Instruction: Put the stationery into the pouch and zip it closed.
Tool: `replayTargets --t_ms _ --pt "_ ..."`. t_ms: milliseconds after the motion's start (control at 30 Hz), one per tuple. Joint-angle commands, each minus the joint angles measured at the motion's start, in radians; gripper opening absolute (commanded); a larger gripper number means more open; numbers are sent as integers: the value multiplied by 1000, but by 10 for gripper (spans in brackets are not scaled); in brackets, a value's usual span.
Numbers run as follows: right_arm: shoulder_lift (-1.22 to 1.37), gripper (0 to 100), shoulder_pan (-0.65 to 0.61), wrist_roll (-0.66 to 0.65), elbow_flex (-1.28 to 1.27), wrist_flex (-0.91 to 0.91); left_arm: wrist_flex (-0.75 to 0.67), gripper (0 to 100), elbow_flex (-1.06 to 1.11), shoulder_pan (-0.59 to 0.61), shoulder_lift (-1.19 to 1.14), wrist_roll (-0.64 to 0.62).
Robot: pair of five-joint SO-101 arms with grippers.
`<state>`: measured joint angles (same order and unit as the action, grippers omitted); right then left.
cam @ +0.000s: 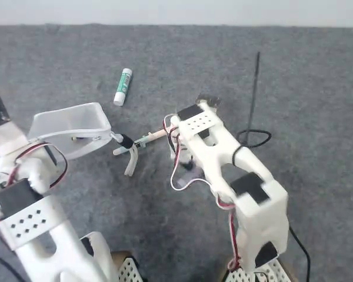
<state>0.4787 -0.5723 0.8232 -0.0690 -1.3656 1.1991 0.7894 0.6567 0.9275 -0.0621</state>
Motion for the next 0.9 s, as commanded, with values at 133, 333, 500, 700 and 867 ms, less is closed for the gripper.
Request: replayTargets --t_ms 133,333,500,700,867 --pt "25 307 -19 -40 0 -41 -28 11 -10 0 5 6" --pt "25 135 -18 -43 9 -39 -28 11 -10 0 5 6" --pt "25 47 -18 -44 98 -134 -28 11 -10 0 5 6" --pt "25 6 -18 -46 259 -337 -28 11 -10 0 5 6" --pt "22 6 -19 -97 350 -424 -28 11 -10 0 5 6"
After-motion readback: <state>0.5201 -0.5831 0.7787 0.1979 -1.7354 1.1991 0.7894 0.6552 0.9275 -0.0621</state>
